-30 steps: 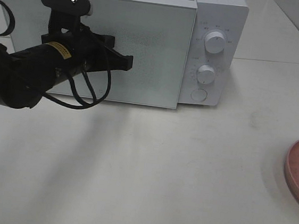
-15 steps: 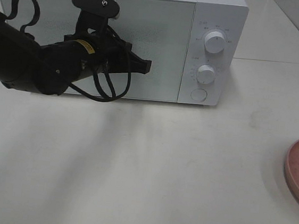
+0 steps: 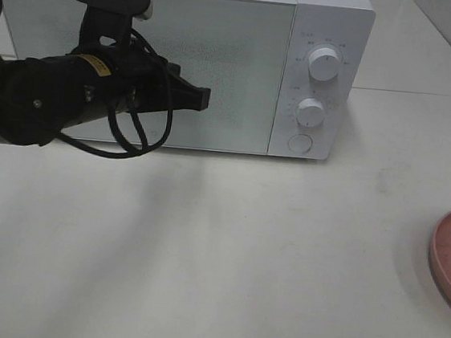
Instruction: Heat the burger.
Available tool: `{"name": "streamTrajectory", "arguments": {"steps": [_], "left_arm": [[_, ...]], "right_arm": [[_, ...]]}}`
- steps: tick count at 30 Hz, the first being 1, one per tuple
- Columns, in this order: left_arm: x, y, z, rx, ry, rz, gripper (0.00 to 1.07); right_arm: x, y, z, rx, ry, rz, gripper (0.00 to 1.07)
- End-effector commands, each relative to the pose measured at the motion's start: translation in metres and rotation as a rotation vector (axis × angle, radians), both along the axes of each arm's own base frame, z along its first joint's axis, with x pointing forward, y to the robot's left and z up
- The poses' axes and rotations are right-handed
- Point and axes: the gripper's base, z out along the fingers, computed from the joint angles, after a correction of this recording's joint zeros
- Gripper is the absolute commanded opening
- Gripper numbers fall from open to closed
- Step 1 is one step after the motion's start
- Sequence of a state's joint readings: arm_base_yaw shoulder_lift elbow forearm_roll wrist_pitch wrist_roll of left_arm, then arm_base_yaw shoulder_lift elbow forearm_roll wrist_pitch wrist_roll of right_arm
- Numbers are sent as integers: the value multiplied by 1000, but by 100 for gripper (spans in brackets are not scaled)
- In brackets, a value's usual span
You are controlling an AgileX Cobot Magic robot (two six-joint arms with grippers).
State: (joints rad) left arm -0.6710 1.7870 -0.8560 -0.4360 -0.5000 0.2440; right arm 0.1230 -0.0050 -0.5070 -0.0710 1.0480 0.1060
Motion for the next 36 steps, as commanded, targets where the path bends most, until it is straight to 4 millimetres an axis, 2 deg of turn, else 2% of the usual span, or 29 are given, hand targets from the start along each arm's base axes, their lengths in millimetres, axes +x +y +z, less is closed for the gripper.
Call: {"name": "streamTrajectory", "arguments": {"steps": [1, 2, 3, 4, 5, 6, 7, 8, 14, 18, 22, 23, 24, 26, 27, 28, 29, 30, 31, 32, 34, 36], "left_arm": [[-13, 1, 5, 39, 60, -64, 10], [-16, 1, 5, 60, 89, -88, 18], [-23, 3, 8, 92, 154, -128, 46], [-23, 3, 8, 92, 154, -128, 46], [-29, 5, 12, 101, 205, -146, 81], [-31, 5, 13, 105, 221, -154, 96], [-31, 5, 13, 105, 221, -154, 96], [-37, 7, 18, 119, 255, -180, 100], [-54, 15, 32, 246, 304, -293, 99], [-69, 29, 40, 342, 393, -336, 98], [-73, 43, 44, 362, 480, -319, 98], [-72, 57, 47, 368, 526, -285, 98], [-72, 57, 47, 368, 526, -285, 98], [-68, 80, 50, 362, 587, -219, 98], [-68, 80, 50, 362, 587, -219, 98], [-65, 102, 54, 346, 638, -149, 98], [-66, 110, 55, 342, 663, -125, 98], [-66, 110, 55, 342, 663, -125, 98], [-67, 129, 60, 324, 700, -67, 98], [-67, 129, 60, 324, 700, -67, 98], [-71, 162, 77, 261, 693, 64, 98], [-74, 169, 81, 249, 686, 91, 98]], "right_arm": [[-4, 0, 1, -1, -36, 0, 75], [-4, 0, 1, -1, -36, 0, 75], [-4, 0, 1, -1, -36, 0, 75], [-4, 0, 1, -1, -36, 0, 75], [-4, 0, 1, -1, -36, 0, 75], [-4, 0, 1, -1, -36, 0, 75], [-4, 0, 1, -1, -36, 0, 75], [-4, 0, 1, -1, -36, 0, 75], [-4, 0, 1, -1, -36, 0, 75], [-4, 0, 1, -1, -36, 0, 75], [-4, 0, 1, -1, -36, 0, 75], [-4, 0, 1, -1, -36, 0, 75], [-4, 0, 1, -1, -36, 0, 75], [-4, 0, 1, -1, -36, 0, 75], [-4, 0, 1, -1, -36, 0, 75], [-4, 0, 1, -1, -36, 0, 75], [-4, 0, 1, -1, -36, 0, 75], [-4, 0, 1, -1, -36, 0, 75], [-4, 0, 1, -1, -36, 0, 75], [-4, 0, 1, -1, -36, 0, 75], [-4, 0, 1, -1, -36, 0, 75], [-4, 0, 1, -1, -36, 0, 75]]}}
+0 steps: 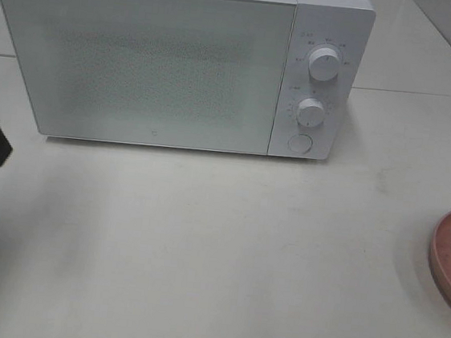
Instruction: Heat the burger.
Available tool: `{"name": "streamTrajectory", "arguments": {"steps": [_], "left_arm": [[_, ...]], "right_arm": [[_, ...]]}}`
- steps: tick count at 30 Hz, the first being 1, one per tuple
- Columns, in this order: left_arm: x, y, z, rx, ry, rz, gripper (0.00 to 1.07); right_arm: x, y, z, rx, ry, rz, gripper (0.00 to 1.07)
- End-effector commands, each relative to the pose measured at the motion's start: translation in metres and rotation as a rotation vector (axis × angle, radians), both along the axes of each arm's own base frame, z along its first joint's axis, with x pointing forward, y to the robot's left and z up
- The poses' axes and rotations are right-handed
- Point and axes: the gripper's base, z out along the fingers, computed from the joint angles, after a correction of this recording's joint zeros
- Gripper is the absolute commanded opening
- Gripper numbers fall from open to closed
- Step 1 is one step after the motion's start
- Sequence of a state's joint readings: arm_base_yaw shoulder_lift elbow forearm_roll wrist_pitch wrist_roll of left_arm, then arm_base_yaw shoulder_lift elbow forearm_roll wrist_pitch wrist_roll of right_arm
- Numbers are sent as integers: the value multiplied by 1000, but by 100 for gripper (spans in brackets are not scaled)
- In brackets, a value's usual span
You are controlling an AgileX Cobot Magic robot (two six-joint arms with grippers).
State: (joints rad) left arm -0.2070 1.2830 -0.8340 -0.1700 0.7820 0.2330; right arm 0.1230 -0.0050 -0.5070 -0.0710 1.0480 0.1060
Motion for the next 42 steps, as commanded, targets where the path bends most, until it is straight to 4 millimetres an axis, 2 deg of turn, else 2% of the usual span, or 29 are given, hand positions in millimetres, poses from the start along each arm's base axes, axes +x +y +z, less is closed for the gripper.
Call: {"name": "streamTrajectory", "arguments": {"steps": [1, 3, 4, 7, 9, 10, 12, 13, 15, 18, 20, 21, 23, 25, 26, 29, 31, 33, 34, 39, 42], "left_arm": [[-14, 30, 20, -13, -30, 142, 98], [-18, 35, 24, -18, -27, 179, 98], [-28, 46, 32, -31, -36, 266, 98], [-33, 50, 37, -37, -48, 308, 98], [-59, 60, 56, -15, -113, 358, 98], [-59, 60, 56, -15, -113, 358, 98], [-80, 61, 69, 1, -177, 354, 98], [-80, 61, 69, 1, -177, 354, 98], [-102, 61, 81, 4, -247, 352, 98], [-110, 60, 85, 2, -276, 352, 98], [-136, 60, 98, -11, -391, 352, 98], [-136, 60, 98, -11, -391, 352, 98], [-152, 59, 100, -20, -447, 353, 98], [-157, 59, 98, -21, -458, 353, 98], [-166, 58, 89, -21, -464, 353, 98], [-169, 58, 83, -21, -462, 353, 98], [-183, 58, 55, -17, -448, 353, 98], [-185, 58, 50, -15, -447, 353, 98], [-191, 59, 39, 1, -455, 357, 98], [-202, 63, 22, 7, -477, 423, 98], [-209, 63, 23, -2, -519, 435, 98]], "right_arm": [[-4, 0, 1, -1, -36, 0, 75], [-4, 0, 1, -1, -36, 0, 75], [-4, 0, 1, -1, -36, 0, 75], [-4, 0, 1, -1, -36, 0, 75], [-4, 0, 1, -1, -36, 0, 75], [-4, 0, 1, -1, -36, 0, 75], [-4, 0, 1, -1, -36, 0, 75], [-4, 0, 1, -1, -36, 0, 75], [-4, 0, 1, -1, -36, 0, 75], [-4, 0, 1, -1, -36, 0, 75], [-4, 0, 1, -1, -36, 0, 75], [-4, 0, 1, -1, -36, 0, 75], [-4, 0, 1, 0, -36, -1, 75], [-4, 0, 1, 0, -36, -1, 75], [-4, 0, 1, 0, -36, -1, 75], [-4, 0, 1, 0, -36, -1, 75], [-4, 0, 1, 0, -36, -1, 75], [-4, 0, 1, 0, -36, -1, 75], [-4, 0, 1, 0, -36, -1, 75], [-4, 0, 1, -1, -36, 0, 75], [-4, 0, 1, -1, -36, 0, 75]]}}
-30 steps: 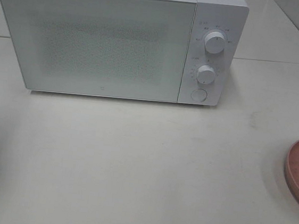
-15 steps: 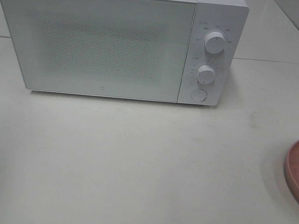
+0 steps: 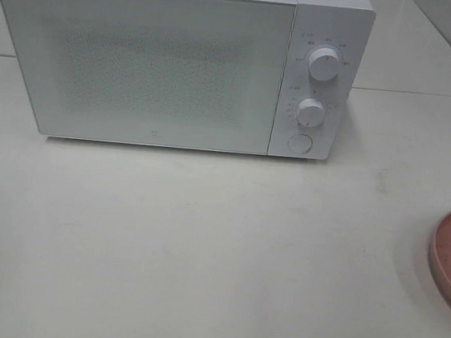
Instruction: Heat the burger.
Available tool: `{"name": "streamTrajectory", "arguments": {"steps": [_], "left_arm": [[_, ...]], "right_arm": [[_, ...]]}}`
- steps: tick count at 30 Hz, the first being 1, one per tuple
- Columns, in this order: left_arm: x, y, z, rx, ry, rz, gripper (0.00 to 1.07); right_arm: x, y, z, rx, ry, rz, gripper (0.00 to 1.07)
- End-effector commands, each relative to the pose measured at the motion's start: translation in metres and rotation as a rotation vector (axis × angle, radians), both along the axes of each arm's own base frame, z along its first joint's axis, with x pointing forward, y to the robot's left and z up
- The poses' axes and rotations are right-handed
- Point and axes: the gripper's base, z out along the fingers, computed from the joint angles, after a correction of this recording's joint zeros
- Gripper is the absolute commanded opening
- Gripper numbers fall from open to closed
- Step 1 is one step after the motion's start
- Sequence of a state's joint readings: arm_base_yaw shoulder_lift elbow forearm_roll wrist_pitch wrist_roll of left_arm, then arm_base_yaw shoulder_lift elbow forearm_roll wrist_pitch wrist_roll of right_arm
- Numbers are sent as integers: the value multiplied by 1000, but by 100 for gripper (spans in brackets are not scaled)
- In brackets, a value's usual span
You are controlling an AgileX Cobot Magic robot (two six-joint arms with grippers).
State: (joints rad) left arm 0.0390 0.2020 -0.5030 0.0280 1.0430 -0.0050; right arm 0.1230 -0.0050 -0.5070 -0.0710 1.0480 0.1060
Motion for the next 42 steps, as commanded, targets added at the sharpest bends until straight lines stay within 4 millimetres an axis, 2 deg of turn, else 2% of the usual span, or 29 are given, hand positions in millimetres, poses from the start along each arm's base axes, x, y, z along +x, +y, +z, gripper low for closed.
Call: {"name": "streamTrajectory", "arguments": {"steps": [1, 14, 42], "left_arm": [[-8, 0, 0, -6, -56, 16, 98], [-36, -4, 1, 5, -238, -36, 98], [-35, -5, 1, -8, -231, -35, 98]], "right_arm": [[-4, 0, 1, -1, -36, 0, 75], [-4, 0, 1, 0, -36, -1, 75], [-2, 0, 1, -1, -28, -1, 75]]}}
